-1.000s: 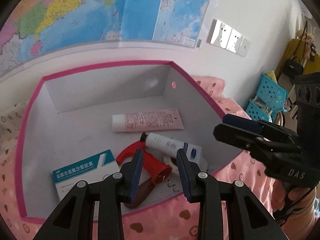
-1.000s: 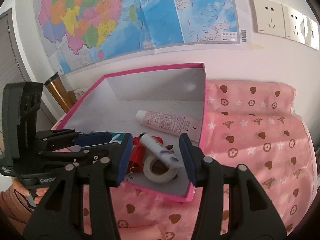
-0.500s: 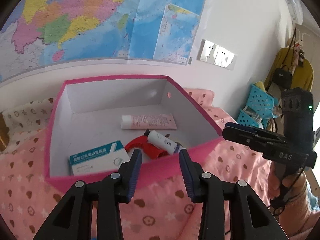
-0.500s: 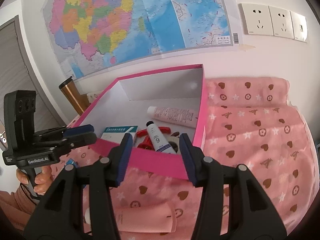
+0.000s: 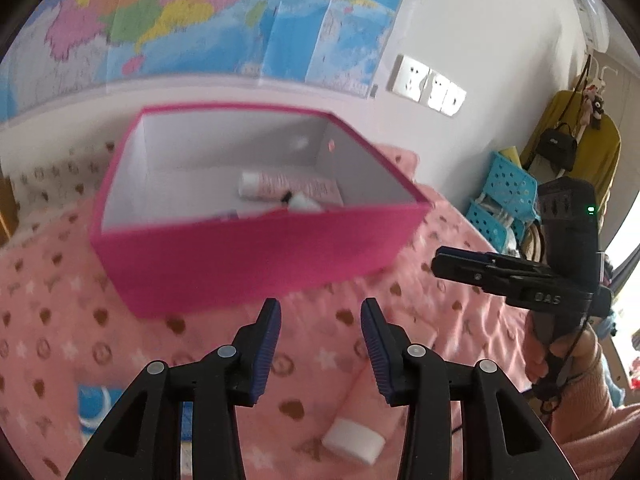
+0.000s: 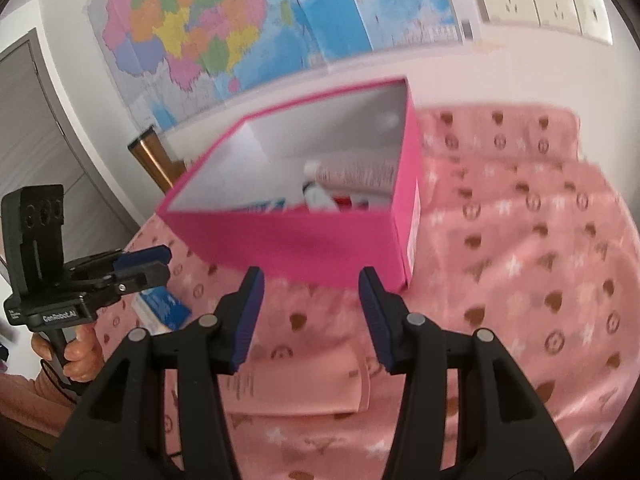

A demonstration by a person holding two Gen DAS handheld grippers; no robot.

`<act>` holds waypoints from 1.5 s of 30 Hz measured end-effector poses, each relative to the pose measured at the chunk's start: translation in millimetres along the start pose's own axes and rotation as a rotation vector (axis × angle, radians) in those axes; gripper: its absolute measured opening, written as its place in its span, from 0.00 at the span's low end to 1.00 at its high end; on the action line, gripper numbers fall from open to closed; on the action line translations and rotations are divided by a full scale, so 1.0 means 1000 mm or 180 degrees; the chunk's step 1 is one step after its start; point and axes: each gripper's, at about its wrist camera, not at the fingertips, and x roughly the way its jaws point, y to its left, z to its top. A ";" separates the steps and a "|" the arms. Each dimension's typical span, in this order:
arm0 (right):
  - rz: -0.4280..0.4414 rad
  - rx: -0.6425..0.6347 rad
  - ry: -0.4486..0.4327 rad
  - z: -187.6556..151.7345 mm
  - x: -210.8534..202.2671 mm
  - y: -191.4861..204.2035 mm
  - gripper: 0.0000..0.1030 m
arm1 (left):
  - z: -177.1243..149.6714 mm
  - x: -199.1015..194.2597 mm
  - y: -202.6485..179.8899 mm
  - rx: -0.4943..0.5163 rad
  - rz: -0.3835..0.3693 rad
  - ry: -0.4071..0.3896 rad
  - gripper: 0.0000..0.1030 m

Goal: Organize rigid objects
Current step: 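Move the right gripper to the large pink tube with white cap, then grasp the large pink tube with the right gripper and lift it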

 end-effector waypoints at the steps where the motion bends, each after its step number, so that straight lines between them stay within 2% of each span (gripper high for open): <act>1: -0.0012 0.0023 0.0058 -0.006 0.003 -0.002 0.50 | -0.005 0.001 0.000 -0.0024 -0.0028 0.0044 0.41; 7: -0.0037 0.0163 0.0273 -0.028 0.015 -0.013 0.50 | -0.032 0.002 -0.004 -0.0032 0.0053 0.0210 0.41; 16: -0.0003 0.0240 0.0299 -0.036 0.016 -0.017 0.50 | -0.060 -0.012 -0.003 -0.0073 0.0054 0.0249 0.41; 21: -0.0004 0.0270 0.0331 -0.039 0.020 -0.019 0.50 | -0.071 -0.011 0.000 -0.0170 -0.0050 0.0345 0.41; 34: -0.0048 0.0273 0.0434 -0.046 0.026 -0.019 0.50 | -0.080 0.003 -0.013 -0.0165 -0.0267 0.0535 0.41; 45: -0.0077 0.0212 0.0500 -0.052 0.026 -0.015 0.51 | -0.074 0.010 -0.011 -0.0187 -0.0141 0.0570 0.39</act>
